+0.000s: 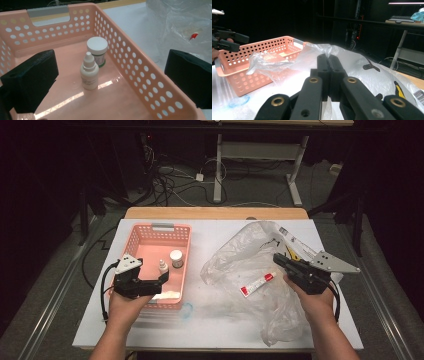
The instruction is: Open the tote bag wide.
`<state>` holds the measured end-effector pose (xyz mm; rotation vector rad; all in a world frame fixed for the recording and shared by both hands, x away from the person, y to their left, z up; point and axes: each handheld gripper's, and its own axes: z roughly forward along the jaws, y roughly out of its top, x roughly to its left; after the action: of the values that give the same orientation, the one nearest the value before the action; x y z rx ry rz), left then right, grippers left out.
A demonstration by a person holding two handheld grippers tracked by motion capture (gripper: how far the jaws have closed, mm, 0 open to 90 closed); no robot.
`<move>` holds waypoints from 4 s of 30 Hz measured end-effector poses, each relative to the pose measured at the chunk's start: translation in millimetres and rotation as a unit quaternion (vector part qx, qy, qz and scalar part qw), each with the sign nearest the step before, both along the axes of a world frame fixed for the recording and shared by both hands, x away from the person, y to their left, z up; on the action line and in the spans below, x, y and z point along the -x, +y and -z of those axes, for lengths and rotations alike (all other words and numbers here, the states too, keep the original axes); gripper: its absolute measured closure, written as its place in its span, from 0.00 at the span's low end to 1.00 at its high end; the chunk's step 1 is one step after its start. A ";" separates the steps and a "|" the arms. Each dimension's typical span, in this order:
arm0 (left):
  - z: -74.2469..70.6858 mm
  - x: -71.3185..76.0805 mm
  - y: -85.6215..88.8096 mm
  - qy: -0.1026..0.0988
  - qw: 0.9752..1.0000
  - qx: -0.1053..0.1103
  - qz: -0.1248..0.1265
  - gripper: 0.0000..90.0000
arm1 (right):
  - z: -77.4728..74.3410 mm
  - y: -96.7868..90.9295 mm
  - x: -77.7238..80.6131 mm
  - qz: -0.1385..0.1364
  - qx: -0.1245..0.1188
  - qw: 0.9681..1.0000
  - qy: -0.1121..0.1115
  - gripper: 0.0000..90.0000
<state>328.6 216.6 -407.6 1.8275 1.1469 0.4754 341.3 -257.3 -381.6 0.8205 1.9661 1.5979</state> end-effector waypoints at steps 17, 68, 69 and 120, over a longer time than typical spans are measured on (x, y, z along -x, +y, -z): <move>-6.2 -70.4 -10.5 0.030 1.000 -0.010 0.003 0.09 | 1.1 1.2 -1.0 0.000 -0.001 1.000 0.004 1.00; 37.2 -129.4 -48.0 0.165 0.974 -0.137 0.070 0.54 | 2.2 -0.6 -2.6 -0.001 -0.003 1.000 0.004 1.00; 37.2 -129.0 -48.7 0.164 0.974 -0.137 0.071 0.54 | 2.2 -0.5 -2.7 -0.001 -0.003 1.000 0.004 1.00; -22.1 -10.0 -36.0 -0.032 0.999 -0.017 0.039 0.54 | 0.1 1.4 0.4 -0.002 0.003 1.000 -0.001 1.00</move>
<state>338.6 180.6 -385.5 1.8653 1.0261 0.5065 340.9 -255.9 -381.7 0.8127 1.9706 1.5926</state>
